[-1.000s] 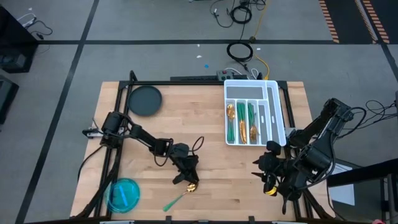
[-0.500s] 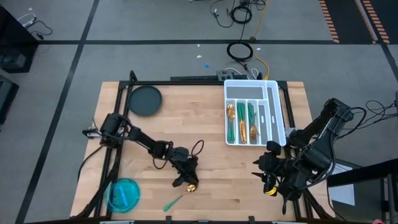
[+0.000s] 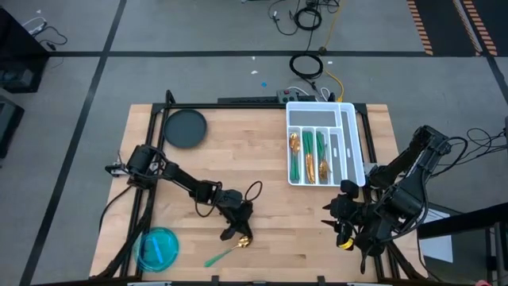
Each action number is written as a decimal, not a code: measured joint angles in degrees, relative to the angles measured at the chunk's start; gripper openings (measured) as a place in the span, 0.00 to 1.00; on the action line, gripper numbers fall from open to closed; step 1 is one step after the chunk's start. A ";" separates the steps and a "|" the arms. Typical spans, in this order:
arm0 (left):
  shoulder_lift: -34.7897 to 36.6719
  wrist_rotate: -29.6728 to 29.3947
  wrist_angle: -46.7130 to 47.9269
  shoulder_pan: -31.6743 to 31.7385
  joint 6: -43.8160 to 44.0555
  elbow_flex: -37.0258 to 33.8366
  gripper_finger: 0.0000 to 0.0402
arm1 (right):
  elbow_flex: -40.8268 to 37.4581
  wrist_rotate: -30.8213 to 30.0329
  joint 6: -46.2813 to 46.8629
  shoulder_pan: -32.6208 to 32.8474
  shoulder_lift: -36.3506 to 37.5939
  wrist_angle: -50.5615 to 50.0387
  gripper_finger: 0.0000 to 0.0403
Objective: Sort silverware
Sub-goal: Put the green spoon into the silverware tray
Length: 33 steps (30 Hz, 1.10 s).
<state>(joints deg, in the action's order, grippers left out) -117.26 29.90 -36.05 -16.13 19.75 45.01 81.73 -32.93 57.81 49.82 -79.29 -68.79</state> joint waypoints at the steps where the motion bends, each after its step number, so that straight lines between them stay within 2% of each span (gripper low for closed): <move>1: 0.18 -0.15 0.53 0.07 0.91 0.45 0.02 | 0.00 -0.02 0.28 0.00 0.00 -0.04 0.43; 6: 2.25 -5.40 2.84 1.79 5.04 2.84 0.01 | 0.00 -1.46 5.01 0.00 0.00 -0.64 0.43; 10: 4.54 -12.89 4.47 5.70 9.77 4.44 0.01 | 0.00 -5.96 7.46 0.14 0.00 -0.82 0.43; 14: 8.47 -16.20 3.31 10.04 13.93 6.21 0.00 | 0.02 -6.08 7.55 0.22 0.00 -1.66 0.43; 18: 12.85 -19.74 3.21 14.86 13.55 8.20 0.00 | 0.04 -6.33 7.55 0.56 0.00 -1.77 0.43; 23: 15.92 -21.56 4.40 21.52 12.96 11.78 0.00 | 0.04 -10.14 8.17 2.19 0.00 -1.95 0.43; 26: 15.95 -26.12 7.77 25.28 11.83 16.15 0.00 | 0.02 -12.00 10.61 3.50 0.00 -3.41 0.43; 33: 13.04 -26.58 16.92 32.45 7.96 28.00 0.00 | 0.00 -12.50 13.76 4.42 -0.02 -4.85 0.43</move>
<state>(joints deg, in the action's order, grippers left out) -104.22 3.32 -19.14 16.32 27.70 73.01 81.73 -45.42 71.57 54.24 -79.31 -73.64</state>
